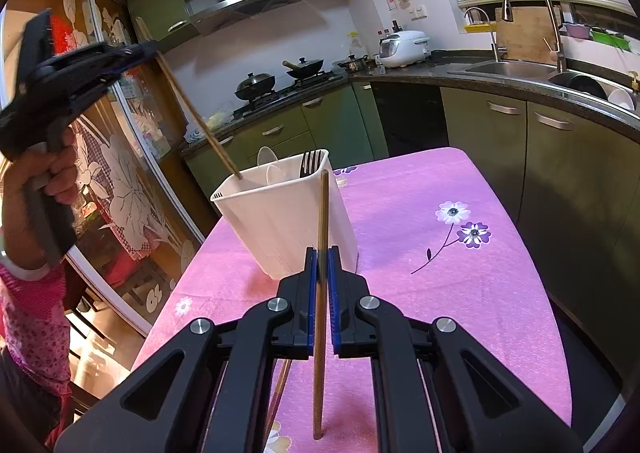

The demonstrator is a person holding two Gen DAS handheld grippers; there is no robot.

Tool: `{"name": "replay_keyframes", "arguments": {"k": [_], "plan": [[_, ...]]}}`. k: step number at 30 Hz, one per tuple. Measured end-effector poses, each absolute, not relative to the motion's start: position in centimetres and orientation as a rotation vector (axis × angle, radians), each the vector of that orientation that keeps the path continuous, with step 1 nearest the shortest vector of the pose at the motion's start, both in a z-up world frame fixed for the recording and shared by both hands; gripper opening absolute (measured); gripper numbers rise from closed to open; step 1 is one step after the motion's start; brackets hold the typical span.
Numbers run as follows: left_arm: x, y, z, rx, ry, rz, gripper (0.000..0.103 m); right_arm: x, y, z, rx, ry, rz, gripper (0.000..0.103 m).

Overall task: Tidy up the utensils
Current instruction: 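Drop the chopstick into the holder with the left gripper while the right gripper releases its chopstick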

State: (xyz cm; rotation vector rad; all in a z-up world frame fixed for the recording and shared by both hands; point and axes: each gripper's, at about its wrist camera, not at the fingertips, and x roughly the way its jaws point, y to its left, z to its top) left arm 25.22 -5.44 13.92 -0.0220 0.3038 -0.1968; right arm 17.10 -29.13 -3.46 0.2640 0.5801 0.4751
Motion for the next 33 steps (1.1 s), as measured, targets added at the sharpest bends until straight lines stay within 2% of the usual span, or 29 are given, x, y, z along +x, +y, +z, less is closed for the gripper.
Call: {"name": "replay_keyframes", "arguments": {"k": [10,13,15,19,23,25,29,33], "plan": [[28.7,-5.5,7.2,0.014,0.473,-0.159,0.006,17.3,-29.3,-0.9,0.253,0.520,0.493,0.006],[28.8,-5.4,5.5,0.022,0.510,-0.166,0.021,17.5,-29.0,1.7,0.229,0.457,0.497,0.006],[28.4,-5.4,5.0,0.022,0.516,-0.165,0.040,17.8,-28.6,3.7,0.217,0.406,0.501,0.006],[26.3,-5.1,4.9,0.027,0.487,-0.173,0.045,18.4,-28.0,7.8,0.215,0.300,0.497,0.006],[23.7,-4.9,5.0,0.034,0.460,-0.171,0.054,19.7,-27.7,11.7,0.249,0.159,0.459,0.006],[22.2,-4.7,4.6,0.038,0.459,-0.173,0.055,21.2,-27.2,12.9,0.255,0.124,0.434,0.006],[20.5,-4.3,3.6,0.030,0.481,-0.186,0.055,25.0,-25.7,13.0,0.248,0.116,0.396,0.006],[19.5,-3.5,2.3,0.010,0.516,-0.189,0.056,28.5,-23.7,10.2,0.218,0.215,0.380,0.006]]}}
